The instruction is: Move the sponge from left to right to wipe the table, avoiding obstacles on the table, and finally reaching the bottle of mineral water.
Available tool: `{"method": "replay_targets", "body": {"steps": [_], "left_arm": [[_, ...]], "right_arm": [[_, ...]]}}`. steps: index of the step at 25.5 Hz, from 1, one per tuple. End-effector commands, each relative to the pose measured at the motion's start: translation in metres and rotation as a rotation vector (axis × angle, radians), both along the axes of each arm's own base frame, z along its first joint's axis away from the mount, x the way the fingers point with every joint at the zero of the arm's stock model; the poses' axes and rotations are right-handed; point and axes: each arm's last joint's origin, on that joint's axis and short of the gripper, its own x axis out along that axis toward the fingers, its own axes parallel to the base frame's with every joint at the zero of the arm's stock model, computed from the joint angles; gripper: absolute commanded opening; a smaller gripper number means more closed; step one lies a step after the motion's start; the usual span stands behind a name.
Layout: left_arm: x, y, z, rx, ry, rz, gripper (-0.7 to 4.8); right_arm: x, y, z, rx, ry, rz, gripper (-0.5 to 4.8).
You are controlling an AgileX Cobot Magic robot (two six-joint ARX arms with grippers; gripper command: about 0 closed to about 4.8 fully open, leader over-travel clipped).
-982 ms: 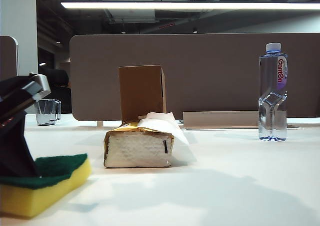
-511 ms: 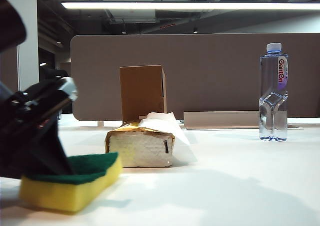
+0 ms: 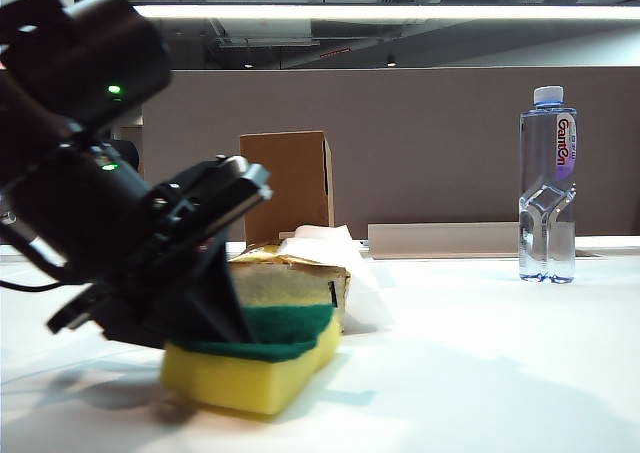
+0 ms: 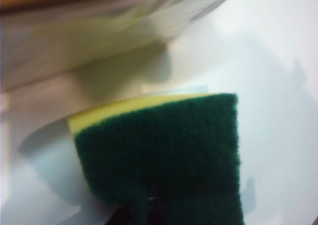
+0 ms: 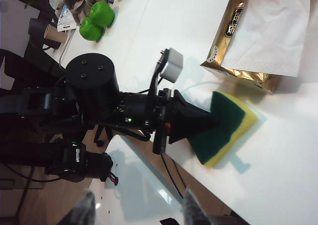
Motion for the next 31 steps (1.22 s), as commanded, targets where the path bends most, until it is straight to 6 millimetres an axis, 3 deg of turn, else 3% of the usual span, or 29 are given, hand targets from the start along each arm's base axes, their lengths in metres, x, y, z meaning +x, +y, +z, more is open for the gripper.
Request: {"method": "replay_targets", "body": {"steps": [1,9,11,20,24,31], "left_arm": [[-0.0022,-0.0073,-0.004,0.022,0.036,-0.029,-0.06],[-0.0026,-0.008,-0.0037,0.02,0.034,-0.033,0.05],[-0.0028,-0.0078,-0.0038,0.022,0.037,-0.033,0.57],[-0.0027,-0.0078,-0.0035,0.022,0.034,-0.031,0.59],[-0.0027,-0.0076,-0.0035,0.023,0.035,-0.031,2.05],[-0.003,-0.0073,-0.0038,0.027,0.039,-0.03,2.19]], "right_arm": [[-0.0005,0.0003,0.0025,0.01,-0.017,0.011,2.3],[-0.0007,0.0005,0.0026,0.015,-0.016,0.017,2.3],[-0.0007,0.0005,0.0027,0.015,-0.017,0.017,2.3],[-0.0007,0.0005,0.0027,0.015,-0.017,0.017,2.3],[-0.0007,0.0005,0.0027,0.015,-0.017,0.017,2.3],[-0.0008,0.0005,0.0027,0.019,-0.016,0.022,2.3]]}}
